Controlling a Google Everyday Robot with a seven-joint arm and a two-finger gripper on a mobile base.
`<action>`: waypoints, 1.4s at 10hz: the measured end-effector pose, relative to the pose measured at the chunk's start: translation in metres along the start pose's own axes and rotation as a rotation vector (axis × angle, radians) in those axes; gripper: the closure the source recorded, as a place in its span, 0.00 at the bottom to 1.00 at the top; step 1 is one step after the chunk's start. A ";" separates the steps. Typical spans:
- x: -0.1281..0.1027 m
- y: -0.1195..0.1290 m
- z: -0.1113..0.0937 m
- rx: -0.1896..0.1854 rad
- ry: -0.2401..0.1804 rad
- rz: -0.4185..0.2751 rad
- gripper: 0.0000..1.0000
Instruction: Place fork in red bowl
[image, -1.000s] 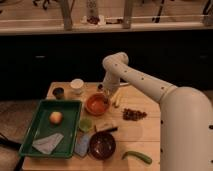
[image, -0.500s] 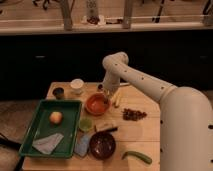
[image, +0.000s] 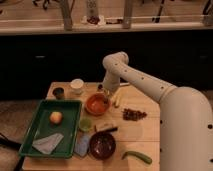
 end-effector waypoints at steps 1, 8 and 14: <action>-0.001 0.000 0.001 -0.002 -0.001 -0.006 1.00; -0.016 -0.018 0.009 -0.001 -0.004 -0.067 0.82; -0.019 -0.034 0.018 -0.012 -0.015 -0.091 0.24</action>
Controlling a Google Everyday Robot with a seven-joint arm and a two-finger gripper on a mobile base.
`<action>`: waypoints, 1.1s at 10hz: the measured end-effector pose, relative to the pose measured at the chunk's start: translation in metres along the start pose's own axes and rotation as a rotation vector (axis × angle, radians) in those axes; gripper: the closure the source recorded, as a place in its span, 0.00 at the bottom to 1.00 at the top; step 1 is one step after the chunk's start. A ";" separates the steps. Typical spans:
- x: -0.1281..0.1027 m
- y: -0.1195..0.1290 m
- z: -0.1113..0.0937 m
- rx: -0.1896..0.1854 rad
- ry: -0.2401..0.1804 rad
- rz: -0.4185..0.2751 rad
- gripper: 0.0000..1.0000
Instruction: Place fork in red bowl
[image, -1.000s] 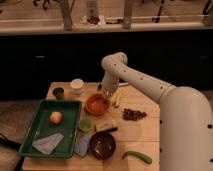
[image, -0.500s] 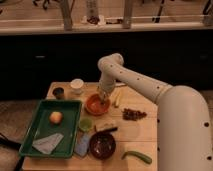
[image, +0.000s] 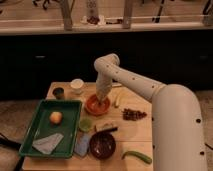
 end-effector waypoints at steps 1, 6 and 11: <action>0.000 0.000 0.000 -0.002 -0.002 -0.004 0.20; 0.001 -0.005 0.000 -0.011 -0.005 -0.024 0.20; -0.002 -0.005 0.000 -0.013 -0.006 -0.026 0.20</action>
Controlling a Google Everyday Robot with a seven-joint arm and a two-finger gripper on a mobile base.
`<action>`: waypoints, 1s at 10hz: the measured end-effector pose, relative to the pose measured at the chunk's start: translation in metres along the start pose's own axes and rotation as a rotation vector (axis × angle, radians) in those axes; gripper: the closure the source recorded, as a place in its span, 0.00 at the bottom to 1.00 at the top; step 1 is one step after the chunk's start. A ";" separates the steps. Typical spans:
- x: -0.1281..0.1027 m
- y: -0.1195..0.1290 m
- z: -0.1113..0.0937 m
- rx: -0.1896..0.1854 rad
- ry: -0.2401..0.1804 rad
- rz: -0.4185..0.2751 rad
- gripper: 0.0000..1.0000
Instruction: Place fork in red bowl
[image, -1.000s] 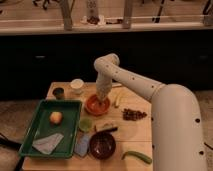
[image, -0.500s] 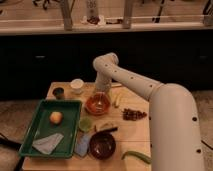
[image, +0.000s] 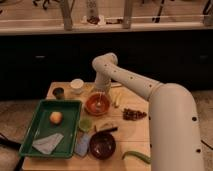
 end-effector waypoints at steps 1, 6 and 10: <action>0.000 0.000 0.001 0.002 0.001 0.001 0.20; -0.005 0.000 0.000 0.043 0.010 -0.020 0.20; -0.006 -0.004 -0.001 0.053 0.012 -0.036 0.20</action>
